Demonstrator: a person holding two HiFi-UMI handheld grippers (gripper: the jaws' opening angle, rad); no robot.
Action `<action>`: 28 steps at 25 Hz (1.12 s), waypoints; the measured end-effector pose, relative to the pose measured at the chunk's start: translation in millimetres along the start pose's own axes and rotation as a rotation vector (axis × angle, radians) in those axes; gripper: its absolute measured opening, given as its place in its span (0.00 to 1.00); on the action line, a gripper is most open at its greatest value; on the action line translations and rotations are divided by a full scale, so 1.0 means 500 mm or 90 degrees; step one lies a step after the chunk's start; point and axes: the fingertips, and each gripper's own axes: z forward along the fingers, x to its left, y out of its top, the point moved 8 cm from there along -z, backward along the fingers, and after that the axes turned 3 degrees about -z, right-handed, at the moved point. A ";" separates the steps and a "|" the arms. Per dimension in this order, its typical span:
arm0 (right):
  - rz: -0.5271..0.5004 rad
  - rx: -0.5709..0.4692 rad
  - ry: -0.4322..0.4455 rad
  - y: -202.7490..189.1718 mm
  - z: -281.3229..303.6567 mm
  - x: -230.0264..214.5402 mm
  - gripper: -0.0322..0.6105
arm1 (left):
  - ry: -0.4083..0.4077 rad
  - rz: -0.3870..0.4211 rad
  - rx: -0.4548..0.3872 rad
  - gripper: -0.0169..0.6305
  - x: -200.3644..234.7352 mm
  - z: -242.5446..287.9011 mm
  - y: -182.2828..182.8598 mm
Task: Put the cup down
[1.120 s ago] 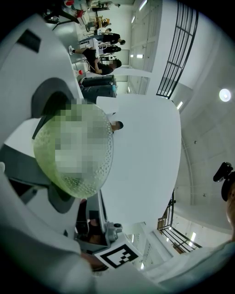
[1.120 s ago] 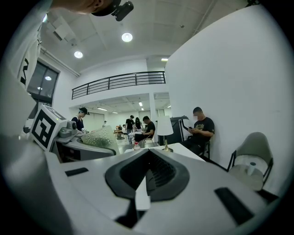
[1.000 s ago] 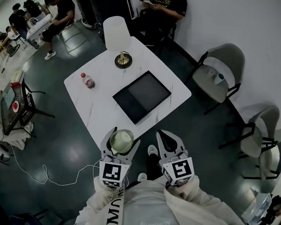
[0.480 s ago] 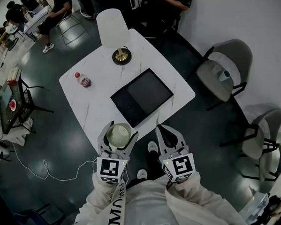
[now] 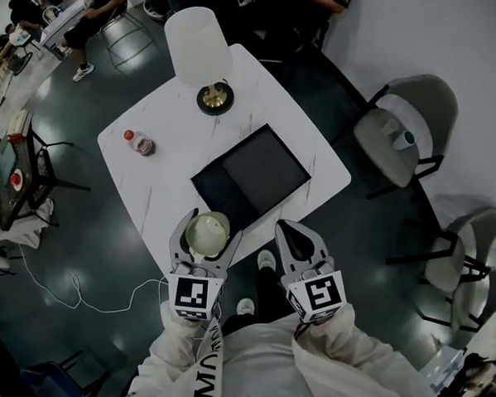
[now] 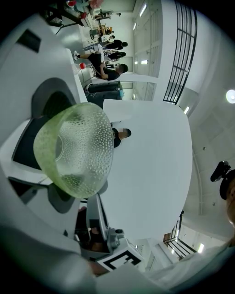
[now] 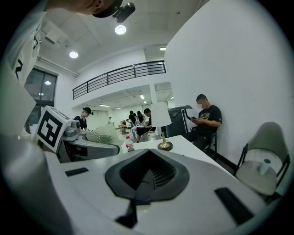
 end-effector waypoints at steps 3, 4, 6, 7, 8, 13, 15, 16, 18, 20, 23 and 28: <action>-0.002 0.005 0.009 -0.002 0.029 -0.013 0.06 | 0.010 -0.002 0.000 0.64 0.019 0.024 -0.001; -0.002 0.007 0.012 -0.004 0.037 -0.015 0.06 | 0.015 -0.004 0.001 0.64 0.025 0.031 -0.004; -0.001 0.010 0.019 -0.009 0.053 -0.019 0.06 | 0.023 -0.007 0.004 0.64 0.037 0.043 -0.012; -0.001 0.012 0.023 -0.010 0.061 -0.022 0.06 | 0.026 -0.008 0.006 0.64 0.042 0.050 -0.016; 0.001 0.013 0.027 -0.012 0.070 -0.025 0.06 | 0.029 -0.010 0.008 0.64 0.047 0.058 -0.018; 0.010 0.020 0.042 -0.023 0.122 -0.043 0.06 | 0.041 -0.004 0.011 0.64 0.068 0.104 -0.031; 0.012 0.021 0.047 -0.029 0.142 -0.052 0.06 | 0.046 0.003 0.012 0.64 0.073 0.123 -0.037; 0.013 0.022 0.049 -0.034 0.150 -0.056 0.06 | 0.048 0.002 0.009 0.64 0.075 0.131 -0.040; 0.014 0.022 0.052 -0.043 0.165 -0.064 0.06 | 0.050 -0.004 -0.006 0.64 0.078 0.146 -0.042; 0.015 0.024 0.051 -0.053 0.177 -0.070 0.06 | 0.053 -0.008 -0.009 0.64 0.082 0.155 -0.046; 0.022 0.026 0.044 -0.066 0.193 -0.077 0.06 | 0.058 -0.015 -0.006 0.64 0.091 0.166 -0.053; 0.038 0.030 0.045 -0.100 0.209 -0.078 0.06 | 0.073 -0.017 -0.006 0.64 0.100 0.192 -0.075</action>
